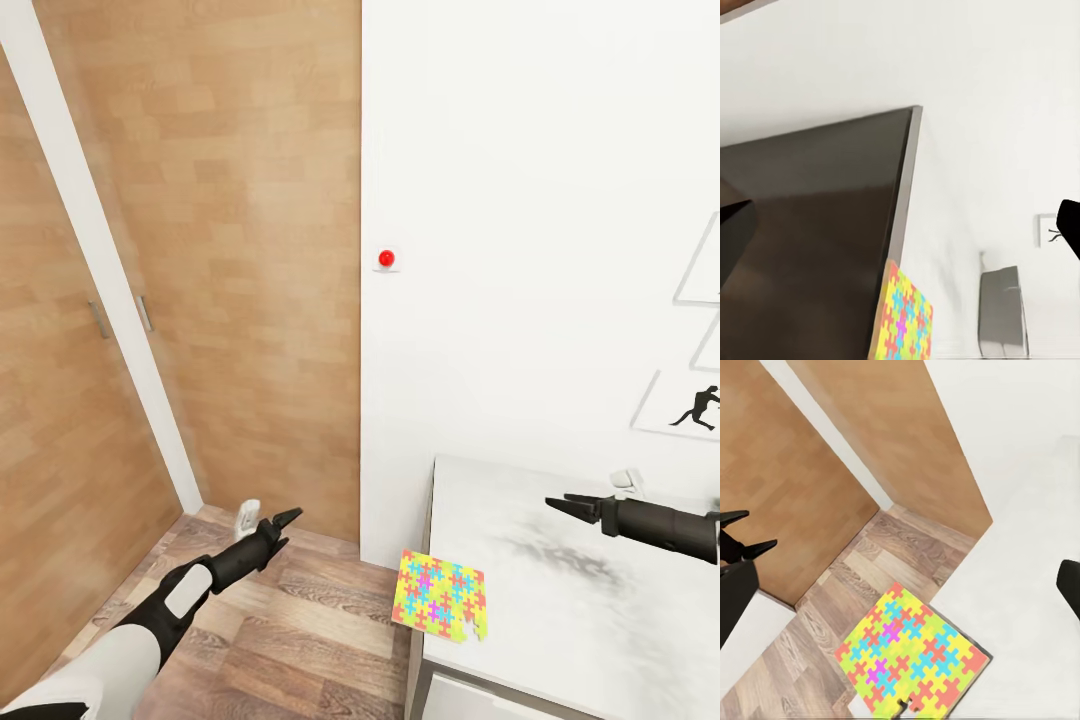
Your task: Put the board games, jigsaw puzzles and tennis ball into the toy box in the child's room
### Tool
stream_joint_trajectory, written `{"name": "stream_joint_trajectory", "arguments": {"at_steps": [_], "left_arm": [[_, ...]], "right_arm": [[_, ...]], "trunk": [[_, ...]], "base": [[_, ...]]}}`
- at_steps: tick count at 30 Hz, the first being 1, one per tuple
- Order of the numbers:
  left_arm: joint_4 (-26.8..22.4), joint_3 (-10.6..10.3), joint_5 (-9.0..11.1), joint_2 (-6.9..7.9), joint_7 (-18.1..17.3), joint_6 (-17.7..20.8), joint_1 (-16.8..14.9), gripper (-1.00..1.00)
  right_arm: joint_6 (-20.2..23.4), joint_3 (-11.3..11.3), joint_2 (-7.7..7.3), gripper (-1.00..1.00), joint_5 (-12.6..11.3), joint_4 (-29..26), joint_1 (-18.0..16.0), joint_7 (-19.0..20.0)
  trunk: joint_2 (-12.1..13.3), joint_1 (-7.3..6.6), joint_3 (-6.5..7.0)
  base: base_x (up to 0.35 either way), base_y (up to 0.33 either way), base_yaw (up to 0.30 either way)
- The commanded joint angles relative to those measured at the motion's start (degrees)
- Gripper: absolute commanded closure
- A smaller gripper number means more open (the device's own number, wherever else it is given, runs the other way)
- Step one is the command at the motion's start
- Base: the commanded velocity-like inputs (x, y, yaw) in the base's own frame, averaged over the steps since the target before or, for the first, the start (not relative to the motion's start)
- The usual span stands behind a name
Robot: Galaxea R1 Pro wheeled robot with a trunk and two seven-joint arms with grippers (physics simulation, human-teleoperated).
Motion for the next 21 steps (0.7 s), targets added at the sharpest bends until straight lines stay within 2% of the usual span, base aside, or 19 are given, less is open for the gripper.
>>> {"name": "stream_joint_trajectory", "arguments": {"at_steps": [1,6,11,16,18,21], "left_arm": [[0.0,0.18,0.21,-0.01,0.22,0.5,-0.05,-1.0],[-0.59,-0.55,-0.44,-0.83,1.65,0.59,-0.19,-1.0],[-1.66,-2.2,-2.06,-1.59,3.25,0.56,-0.3,-1.0],[-3.03,-3.82,-3.56,-1.91,3.9,0.8,-0.33,-1.0],[-3.94,-4.84,-3.74,-1.96,4.03,0.87,-0.32,-1.0],[-4.93,-5.2,-3.99,-2.03,4.24,0.98,-0.31,-1.0]], "right_arm": [[0.38,-0.01,-0.01,-1.0,-0.26,0.0,-0.05,0.04],[1.07,-0.07,0.23,-1.0,-0.21,-0.41,0.36,0.03],[2.49,-0.08,0.45,-1.0,-0.18,-0.8,0.66,0.01],[3.42,-0.13,0.51,-1.0,-0.17,-0.96,0.76,-0.01],[3.58,-0.14,0.52,-1.0,-0.17,-1.01,0.78,-0.03],[3.81,-0.15,0.52,-1.0,-0.16,-1.07,0.81,-0.05]], "trunk": [[-0.13,0.04,-0.13],[-0.13,0.04,-0.13],[-0.13,0.04,-0.13],[-0.13,0.04,-0.13],[-0.13,0.04,-0.13],[-0.13,0.04,-0.13]], "base": [[0.0,0.0,0.0],[0.0,0.0,0.0],[0.0,0.0,0.0],[0.0,0.0,0.0],[0.0,0.0,0.0],[0.0,0.0,0.0]]}}
